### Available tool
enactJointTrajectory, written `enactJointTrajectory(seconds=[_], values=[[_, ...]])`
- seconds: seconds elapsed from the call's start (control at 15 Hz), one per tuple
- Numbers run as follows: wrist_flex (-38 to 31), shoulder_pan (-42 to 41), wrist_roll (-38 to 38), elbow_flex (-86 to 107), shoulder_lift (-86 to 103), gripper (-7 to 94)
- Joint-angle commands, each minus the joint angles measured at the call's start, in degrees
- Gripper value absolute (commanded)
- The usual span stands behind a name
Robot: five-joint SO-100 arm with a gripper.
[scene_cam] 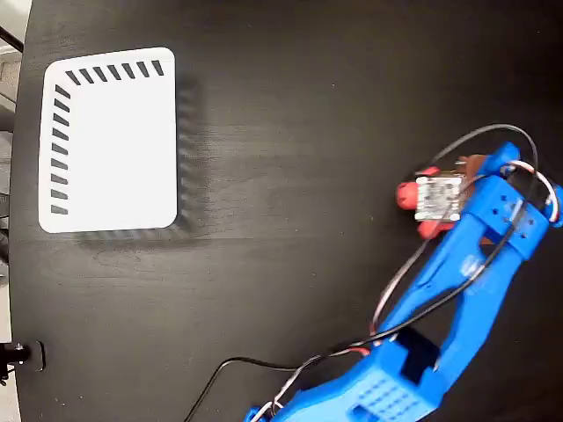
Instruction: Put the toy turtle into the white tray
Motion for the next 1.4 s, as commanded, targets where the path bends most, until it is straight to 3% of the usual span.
enactJointTrajectory(seconds=[0.0,0.4,0.73,1.07,1.33], values=[[5.01,-2.29,0.62,2.55,17.84,-2],[11.87,-14.15,9.23,5.36,33.75,-2],[13.45,-34.28,24.17,5.01,39.9,-2],[12.74,-54.58,35.42,-6.86,31.11,-1],[12.66,-63.63,38.5,-19.6,17.05,-1]])
